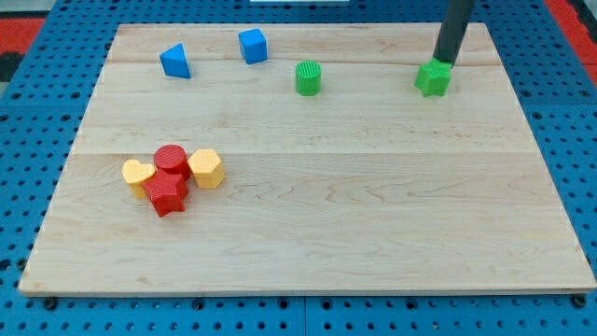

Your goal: Move green blocks towards center right of the board

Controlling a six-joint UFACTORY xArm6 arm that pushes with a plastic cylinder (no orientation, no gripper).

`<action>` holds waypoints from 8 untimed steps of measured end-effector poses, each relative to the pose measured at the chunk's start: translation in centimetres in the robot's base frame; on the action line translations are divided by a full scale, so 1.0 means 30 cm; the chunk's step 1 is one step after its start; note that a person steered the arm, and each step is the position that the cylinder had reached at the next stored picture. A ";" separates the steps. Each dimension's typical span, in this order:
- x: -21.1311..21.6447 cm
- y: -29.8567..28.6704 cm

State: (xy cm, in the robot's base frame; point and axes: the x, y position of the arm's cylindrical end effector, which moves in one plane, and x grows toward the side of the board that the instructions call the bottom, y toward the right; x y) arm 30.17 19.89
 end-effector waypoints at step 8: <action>0.089 -0.219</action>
State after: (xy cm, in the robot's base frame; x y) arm 32.83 13.33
